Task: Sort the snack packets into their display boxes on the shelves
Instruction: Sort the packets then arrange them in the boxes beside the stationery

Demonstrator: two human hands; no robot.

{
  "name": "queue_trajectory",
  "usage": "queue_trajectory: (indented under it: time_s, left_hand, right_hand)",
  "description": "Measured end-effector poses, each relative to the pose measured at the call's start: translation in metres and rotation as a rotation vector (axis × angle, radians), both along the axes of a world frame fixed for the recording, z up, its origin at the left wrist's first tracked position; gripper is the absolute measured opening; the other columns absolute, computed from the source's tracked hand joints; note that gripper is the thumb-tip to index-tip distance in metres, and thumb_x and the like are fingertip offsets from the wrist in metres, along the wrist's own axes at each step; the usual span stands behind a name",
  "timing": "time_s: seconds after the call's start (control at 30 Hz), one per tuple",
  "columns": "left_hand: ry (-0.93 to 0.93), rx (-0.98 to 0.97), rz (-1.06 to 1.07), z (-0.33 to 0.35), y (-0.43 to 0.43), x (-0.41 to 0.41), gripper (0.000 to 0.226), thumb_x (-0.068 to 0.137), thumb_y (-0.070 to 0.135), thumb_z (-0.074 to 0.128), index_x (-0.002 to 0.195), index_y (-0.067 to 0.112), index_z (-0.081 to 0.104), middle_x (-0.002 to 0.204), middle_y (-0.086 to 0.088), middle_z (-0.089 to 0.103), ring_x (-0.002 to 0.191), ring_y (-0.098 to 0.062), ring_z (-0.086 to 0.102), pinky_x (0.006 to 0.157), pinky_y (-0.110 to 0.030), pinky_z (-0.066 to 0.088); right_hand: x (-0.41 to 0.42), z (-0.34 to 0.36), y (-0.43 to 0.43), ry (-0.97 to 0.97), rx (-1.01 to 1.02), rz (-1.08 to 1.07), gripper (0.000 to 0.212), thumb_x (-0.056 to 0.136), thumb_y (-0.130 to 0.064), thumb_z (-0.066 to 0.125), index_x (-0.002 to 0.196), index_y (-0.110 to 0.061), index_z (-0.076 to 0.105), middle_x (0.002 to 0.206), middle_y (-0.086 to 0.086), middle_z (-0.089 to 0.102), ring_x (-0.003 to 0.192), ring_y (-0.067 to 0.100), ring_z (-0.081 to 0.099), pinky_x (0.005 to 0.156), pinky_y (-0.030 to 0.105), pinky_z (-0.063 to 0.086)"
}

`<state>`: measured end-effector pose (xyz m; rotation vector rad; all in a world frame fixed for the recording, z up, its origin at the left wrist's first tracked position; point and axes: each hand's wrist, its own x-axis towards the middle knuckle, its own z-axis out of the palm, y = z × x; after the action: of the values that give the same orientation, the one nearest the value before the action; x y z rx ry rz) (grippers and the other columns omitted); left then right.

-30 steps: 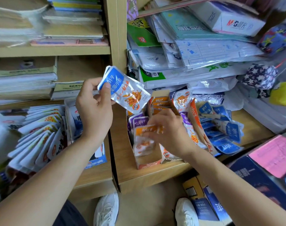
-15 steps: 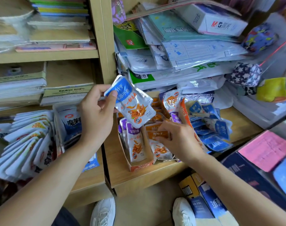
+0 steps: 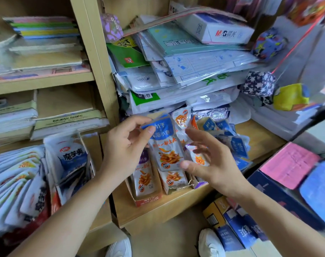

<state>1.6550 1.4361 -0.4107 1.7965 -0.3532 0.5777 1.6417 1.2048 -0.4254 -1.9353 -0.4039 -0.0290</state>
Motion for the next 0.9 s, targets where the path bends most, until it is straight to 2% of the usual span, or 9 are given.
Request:
queue_trajectory:
  time_s: [0.1, 0.17, 0.27, 0.4, 0.47, 0.53, 0.7, 0.8, 0.9]
  left_hand:
    - [-0.009, 0.015, -0.052, 0.002, -0.011, -0.001, 0.019, 0.093, 0.023, 0.070, 0.098, 0.040, 0.063, 0.088, 0.011, 0.071, 0.071, -0.006, 0.067, 0.059, -0.023, 0.053]
    - [0.037, -0.006, -0.111, 0.003, -0.020, -0.002, 0.015, 0.092, 0.023, 0.071, 0.100, 0.035, 0.065, 0.090, 0.010, 0.072, 0.072, -0.005, 0.069, 0.062, -0.015, 0.051]
    - [0.165, -0.002, -0.191, -0.001, -0.030, 0.003, 0.029, 0.088, 0.023, 0.072, 0.114, 0.033, 0.065, 0.098, 0.014, 0.074, 0.085, -0.006, 0.072, 0.071, -0.018, 0.056]
    - [0.343, 0.484, -0.127, -0.017, -0.025, 0.016, 0.067, 0.081, 0.033, 0.082, 0.140, 0.042, 0.050, 0.117, 0.027, 0.061, 0.110, 0.006, 0.057, 0.088, -0.018, 0.050]
    - [0.347, 0.713, -0.089, -0.022, -0.022, 0.018, 0.060, 0.080, 0.038, 0.083, 0.134, 0.043, 0.058, 0.114, 0.028, 0.058, 0.107, 0.002, 0.056, 0.089, -0.027, 0.050]
    - [0.344, 0.727, -0.049, -0.023, -0.021, 0.019, 0.044, 0.079, 0.036, 0.084, 0.119, 0.043, 0.067, 0.100, 0.025, 0.063, 0.093, 0.001, 0.060, 0.078, -0.028, 0.053]
    - [0.391, 0.678, 0.031, -0.026, -0.022, 0.024, 0.017, 0.076, 0.036, 0.086, 0.082, 0.040, 0.072, 0.074, 0.021, 0.066, 0.071, 0.003, 0.059, 0.057, -0.023, 0.044]
    - [0.382, 0.672, 0.076, -0.028, -0.027, 0.023, 0.017, 0.076, 0.035, 0.087, 0.083, 0.037, 0.071, 0.073, 0.020, 0.065, 0.070, 0.002, 0.058, 0.055, -0.023, 0.041]
    - [0.359, 0.669, 0.093, -0.030, -0.028, 0.022, 0.023, 0.075, 0.035, 0.087, 0.091, 0.036, 0.071, 0.079, 0.022, 0.064, 0.074, 0.004, 0.057, 0.056, -0.019, 0.038]
  right_hand:
    - [-0.003, -0.005, 0.004, -0.002, -0.019, -0.028, 0.079, 0.070, -0.052, 0.084, 0.139, -0.029, 0.054, 0.130, -0.010, 0.063, 0.122, 0.011, 0.058, 0.101, 0.032, 0.048]
    - [-0.001, -0.005, 0.002, -0.021, 0.012, -0.071, 0.049, 0.078, -0.034, 0.086, 0.121, -0.024, 0.065, 0.111, -0.004, 0.071, 0.105, 0.014, 0.066, 0.089, 0.037, 0.054]
    - [0.006, -0.002, -0.007, -0.014, 0.095, -0.134, 0.019, 0.087, -0.013, 0.078, 0.104, -0.012, 0.071, 0.094, -0.001, 0.076, 0.087, 0.014, 0.072, 0.075, 0.029, 0.057]
    - [0.017, -0.003, -0.026, 0.178, 0.320, -0.151, 0.019, 0.090, -0.005, 0.069, 0.109, -0.003, 0.070, 0.096, 0.009, 0.077, 0.088, 0.023, 0.075, 0.074, 0.031, 0.060]
    - [0.022, -0.007, -0.038, 0.205, 0.325, -0.186, 0.017, 0.091, -0.004, 0.068, 0.108, -0.002, 0.070, 0.096, 0.012, 0.077, 0.089, 0.026, 0.075, 0.076, 0.033, 0.060]
    - [0.027, -0.007, -0.051, 0.188, 0.314, -0.241, 0.016, 0.091, -0.004, 0.068, 0.107, -0.004, 0.070, 0.097, 0.011, 0.077, 0.091, 0.026, 0.075, 0.078, 0.036, 0.060]
    - [0.033, 0.008, -0.091, -0.069, -0.036, -0.511, 0.025, 0.088, -0.008, 0.074, 0.112, -0.017, 0.072, 0.094, -0.004, 0.076, 0.081, 0.010, 0.072, 0.068, 0.030, 0.056]
    - [0.035, 0.014, -0.105, -0.208, -0.199, -0.672, 0.029, 0.087, -0.012, 0.075, 0.114, -0.020, 0.071, 0.092, -0.006, 0.072, 0.078, 0.014, 0.068, 0.066, 0.031, 0.056]
    - [0.039, 0.011, -0.103, -0.272, -0.327, -0.699, 0.034, 0.087, -0.015, 0.076, 0.120, -0.017, 0.069, 0.092, -0.006, 0.069, 0.069, 0.016, 0.064, 0.061, 0.012, 0.046]
